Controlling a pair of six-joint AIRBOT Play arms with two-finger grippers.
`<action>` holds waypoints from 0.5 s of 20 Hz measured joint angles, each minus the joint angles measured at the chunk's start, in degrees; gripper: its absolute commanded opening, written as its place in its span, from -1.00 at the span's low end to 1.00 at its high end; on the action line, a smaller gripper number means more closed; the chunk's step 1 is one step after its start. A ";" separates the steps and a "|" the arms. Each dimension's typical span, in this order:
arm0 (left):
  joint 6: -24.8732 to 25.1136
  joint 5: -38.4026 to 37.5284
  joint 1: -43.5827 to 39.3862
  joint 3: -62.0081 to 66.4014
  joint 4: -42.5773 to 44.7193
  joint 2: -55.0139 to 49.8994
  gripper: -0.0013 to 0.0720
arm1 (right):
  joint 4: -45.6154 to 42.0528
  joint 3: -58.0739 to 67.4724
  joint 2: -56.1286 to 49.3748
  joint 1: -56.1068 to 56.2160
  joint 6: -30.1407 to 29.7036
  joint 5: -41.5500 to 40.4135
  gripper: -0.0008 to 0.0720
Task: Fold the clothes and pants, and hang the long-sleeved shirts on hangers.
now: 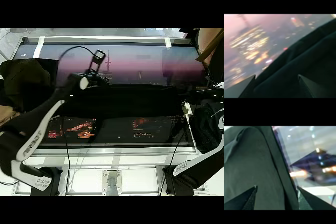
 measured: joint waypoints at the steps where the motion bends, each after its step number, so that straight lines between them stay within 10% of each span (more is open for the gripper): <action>1: 0.02 -1.44 -0.66 2.05 0.02 -2.01 0.61 | -0.02 0.20 -0.70 0.57 -0.15 0.11 0.54; 6: 0.17 -13.44 -2.19 13.84 0.04 -10.78 0.61 | 0.44 0.63 -2.58 3.82 -0.39 0.50 0.51; 8: 0.15 -17.07 -2.40 16.50 0.04 -12.37 0.61 | -0.52 0.68 -2.86 5.01 -0.55 0.31 -0.66; 10: 0.15 -19.50 -2.58 17.92 0.00 -13.22 0.61 | -1.70 0.83 -3.04 5.92 -0.98 0.81 -0.93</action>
